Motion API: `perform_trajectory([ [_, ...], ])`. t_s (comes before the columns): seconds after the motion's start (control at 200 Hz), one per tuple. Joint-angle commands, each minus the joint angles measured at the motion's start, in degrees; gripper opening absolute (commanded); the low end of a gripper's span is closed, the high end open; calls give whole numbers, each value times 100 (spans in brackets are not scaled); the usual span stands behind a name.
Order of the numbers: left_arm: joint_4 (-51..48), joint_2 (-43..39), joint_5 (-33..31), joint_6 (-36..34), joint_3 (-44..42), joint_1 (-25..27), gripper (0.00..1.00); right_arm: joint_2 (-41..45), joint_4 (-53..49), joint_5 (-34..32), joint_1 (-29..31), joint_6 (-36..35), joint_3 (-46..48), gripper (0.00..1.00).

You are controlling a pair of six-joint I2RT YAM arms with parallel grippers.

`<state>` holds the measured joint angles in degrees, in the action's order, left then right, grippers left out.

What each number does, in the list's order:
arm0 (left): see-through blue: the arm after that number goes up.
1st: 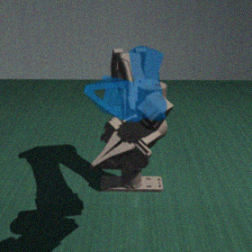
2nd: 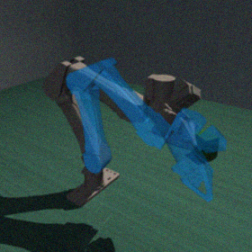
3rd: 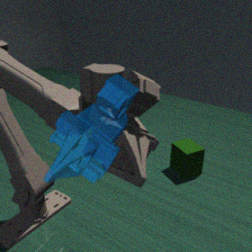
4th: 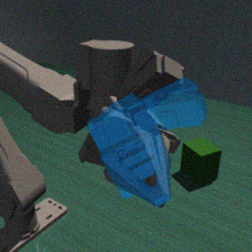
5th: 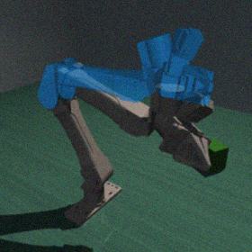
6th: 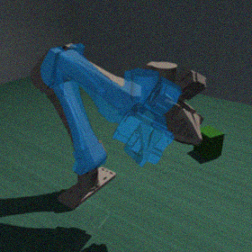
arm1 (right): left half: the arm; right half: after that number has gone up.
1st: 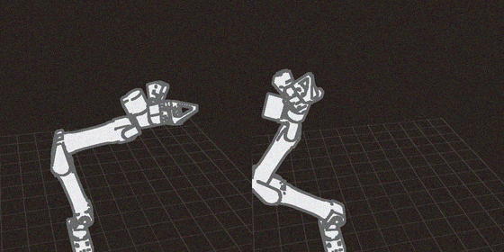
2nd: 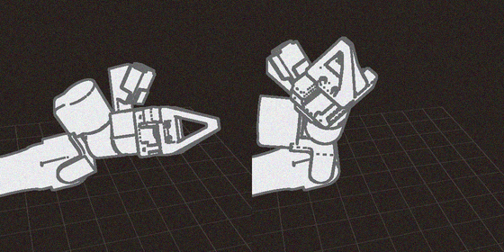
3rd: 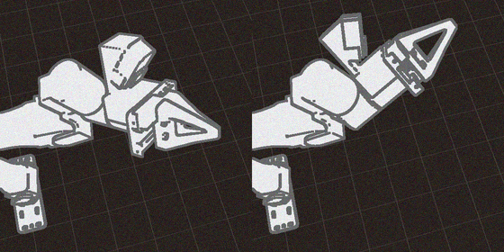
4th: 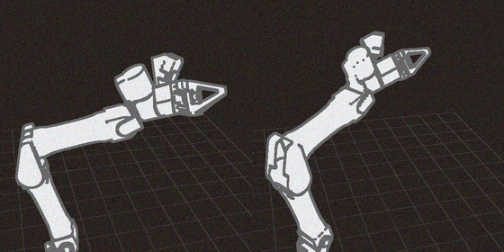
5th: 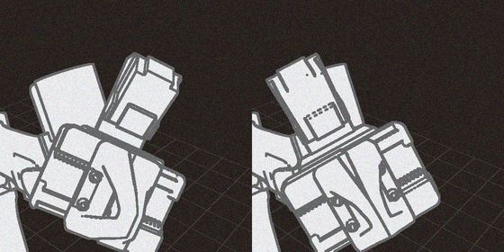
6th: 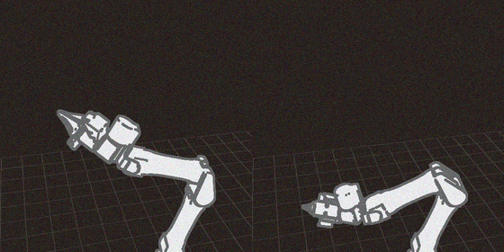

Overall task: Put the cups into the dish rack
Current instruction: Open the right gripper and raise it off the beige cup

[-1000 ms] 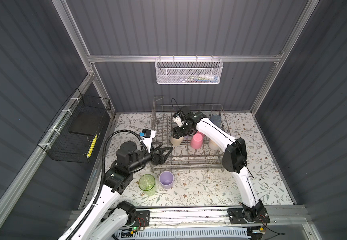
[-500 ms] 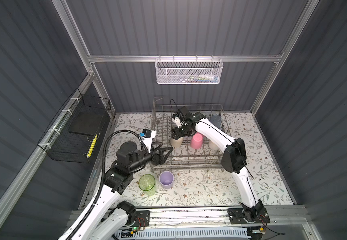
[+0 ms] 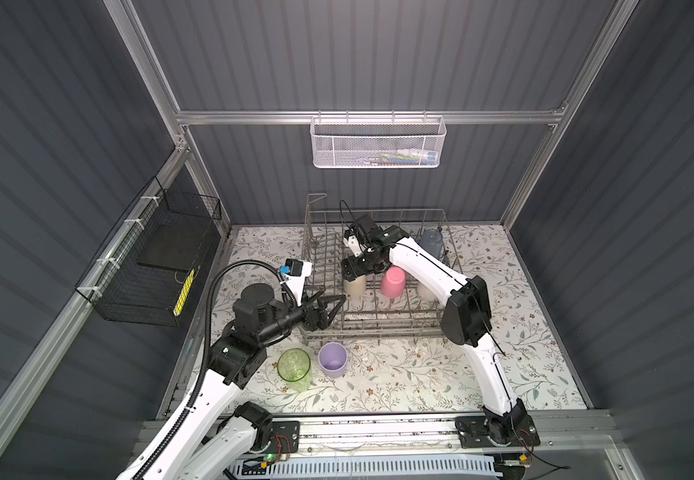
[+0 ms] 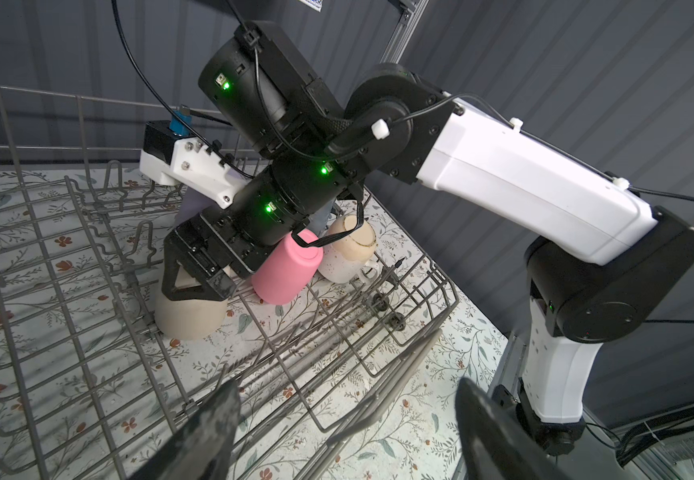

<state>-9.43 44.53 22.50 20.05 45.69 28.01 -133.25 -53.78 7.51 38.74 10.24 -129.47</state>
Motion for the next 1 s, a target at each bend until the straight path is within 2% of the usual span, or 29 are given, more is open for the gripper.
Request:
perform_trajectory([
  [0.0, -67, -22, 31, -118, 3, -32, 81, 493, 47, 31, 28, 83, 147, 85],
  [0.635, -213, 64, 135, -165, 218, -32, 82, 2139, 474, 293, 19, 159, 1350, 87],
  [0.775, -757, 191, 154, -614, 388, -32, 85, 2671, 785, 437, -31, 244, 1859, 88],
  [0.996, -1640, 374, 408, -1089, 791, -24, 82, 3826, 1656, 474, -244, 567, 2974, 88],
])
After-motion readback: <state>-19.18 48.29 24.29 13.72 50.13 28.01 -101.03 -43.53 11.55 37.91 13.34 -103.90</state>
